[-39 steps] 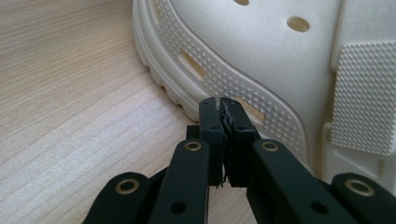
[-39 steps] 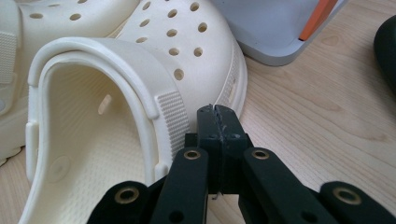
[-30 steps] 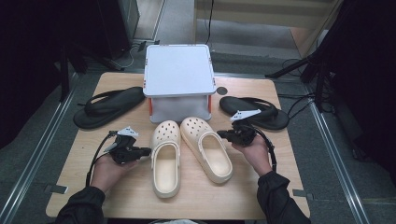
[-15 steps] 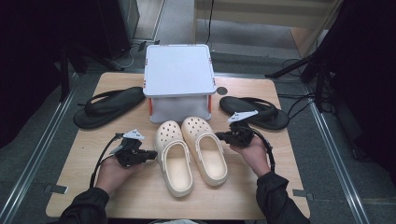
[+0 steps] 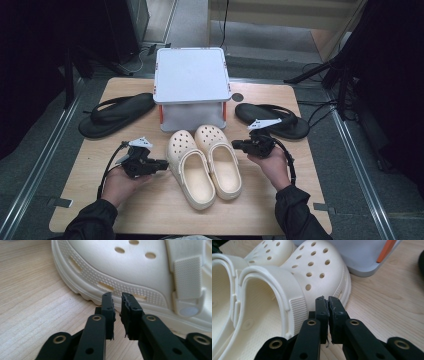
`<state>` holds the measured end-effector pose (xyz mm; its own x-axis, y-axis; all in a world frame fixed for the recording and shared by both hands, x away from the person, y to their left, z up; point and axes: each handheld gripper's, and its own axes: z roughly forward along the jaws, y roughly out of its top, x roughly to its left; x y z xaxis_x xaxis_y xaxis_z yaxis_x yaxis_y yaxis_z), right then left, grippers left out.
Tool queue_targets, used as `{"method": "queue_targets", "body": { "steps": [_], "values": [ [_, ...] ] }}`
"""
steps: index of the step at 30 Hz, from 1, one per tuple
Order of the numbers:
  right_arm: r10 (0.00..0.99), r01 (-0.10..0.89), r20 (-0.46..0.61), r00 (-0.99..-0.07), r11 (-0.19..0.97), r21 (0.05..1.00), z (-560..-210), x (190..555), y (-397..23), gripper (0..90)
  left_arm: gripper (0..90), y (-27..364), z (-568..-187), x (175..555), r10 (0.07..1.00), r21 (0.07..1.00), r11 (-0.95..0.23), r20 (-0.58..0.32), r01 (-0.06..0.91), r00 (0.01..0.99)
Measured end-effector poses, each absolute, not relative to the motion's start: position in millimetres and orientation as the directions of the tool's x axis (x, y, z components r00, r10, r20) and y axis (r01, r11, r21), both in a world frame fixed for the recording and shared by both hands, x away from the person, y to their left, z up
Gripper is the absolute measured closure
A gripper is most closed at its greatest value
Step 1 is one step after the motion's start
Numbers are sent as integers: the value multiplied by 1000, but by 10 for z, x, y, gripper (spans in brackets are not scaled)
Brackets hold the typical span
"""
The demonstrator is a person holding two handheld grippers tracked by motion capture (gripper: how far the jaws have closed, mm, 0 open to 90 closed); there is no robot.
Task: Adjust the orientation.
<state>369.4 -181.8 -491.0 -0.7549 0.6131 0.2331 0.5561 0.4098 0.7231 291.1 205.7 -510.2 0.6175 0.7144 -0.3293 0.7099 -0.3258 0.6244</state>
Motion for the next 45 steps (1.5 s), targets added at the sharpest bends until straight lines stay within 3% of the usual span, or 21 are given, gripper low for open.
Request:
{"method": "queue_targets", "body": {
  "steps": [6, 14, 20, 29, 45],
  "values": [
    [635, 564, 248, -732, 360, 743, -4825, 3614, -1883, 771, 665, 2132, -4988, 2967, 712, 627, -282, -371, 726, 597],
    [667, 583, 266, -696, 310, 751, -4769, 3457, -1920, 728, 648, 2268, -4802, 3054, 718, 649, -267, -358, 712, 596],
    [681, 573, 264, -683, 275, 772, -4673, 3279, -1941, 678, 748, 2329, -4638, 3151, 701, 639, -242, -406, 730, 587],
    [684, 576, 278, -675, 252, 778, -4610, 2955, -1868, 639, 890, 2346, -4391, 3306, 692, 674, -298, -335, 676, 639],
    [665, 575, 259, -700, 310, 757, -4716, 2705, -1600, 618, 900, 2397, -3800, 3802, 715, 718, -286, -281, 635, 640]
  ]
}}
